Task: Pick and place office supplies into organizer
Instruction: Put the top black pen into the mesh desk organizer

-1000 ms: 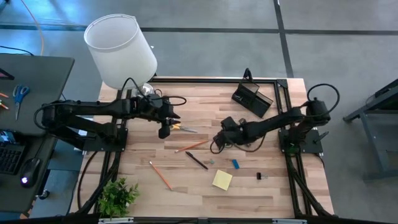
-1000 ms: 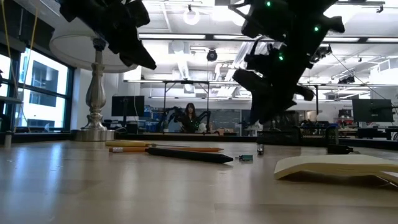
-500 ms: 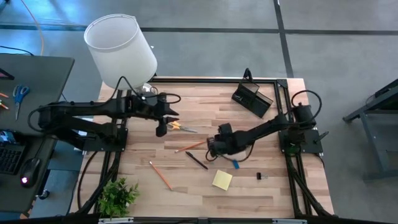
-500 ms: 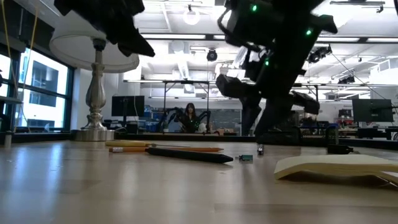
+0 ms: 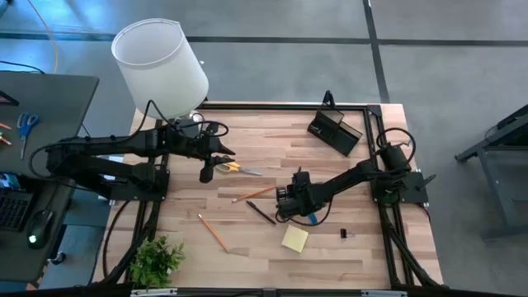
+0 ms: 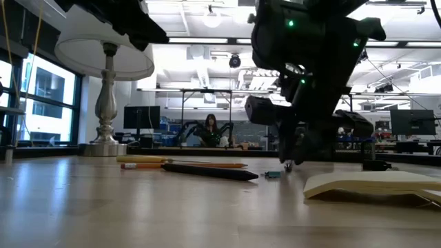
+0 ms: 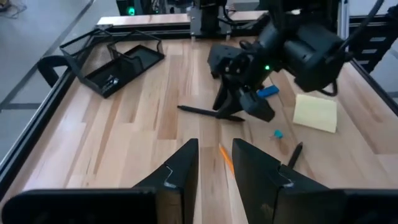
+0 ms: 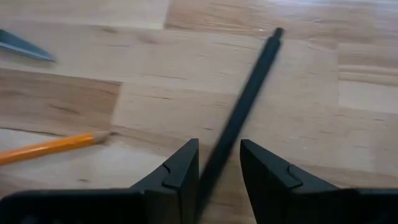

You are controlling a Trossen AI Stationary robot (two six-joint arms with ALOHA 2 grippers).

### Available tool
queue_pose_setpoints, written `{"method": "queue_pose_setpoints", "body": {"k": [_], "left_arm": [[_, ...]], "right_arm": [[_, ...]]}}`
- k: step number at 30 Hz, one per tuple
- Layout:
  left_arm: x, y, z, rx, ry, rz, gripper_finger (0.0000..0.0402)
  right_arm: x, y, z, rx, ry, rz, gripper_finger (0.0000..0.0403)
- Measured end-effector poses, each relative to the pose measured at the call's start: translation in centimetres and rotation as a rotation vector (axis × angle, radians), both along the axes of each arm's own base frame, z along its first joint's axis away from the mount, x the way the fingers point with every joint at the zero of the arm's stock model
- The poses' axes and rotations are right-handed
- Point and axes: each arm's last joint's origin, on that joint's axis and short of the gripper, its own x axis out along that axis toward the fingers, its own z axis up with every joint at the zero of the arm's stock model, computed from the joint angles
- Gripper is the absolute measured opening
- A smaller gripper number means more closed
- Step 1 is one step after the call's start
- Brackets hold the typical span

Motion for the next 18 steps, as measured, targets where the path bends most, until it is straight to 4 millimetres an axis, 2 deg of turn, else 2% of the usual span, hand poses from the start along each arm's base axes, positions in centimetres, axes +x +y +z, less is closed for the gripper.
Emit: {"method": "queue_pose_setpoints", "body": {"k": [18], "left_arm": [[-0.57, -0.18, -0.52, -0.046, 0.069, 0.013, 0.0088]], "right_arm": [[-1.03, -0.42, -0.19, -0.051, 0.131, 0.016, 0.0112]]}}
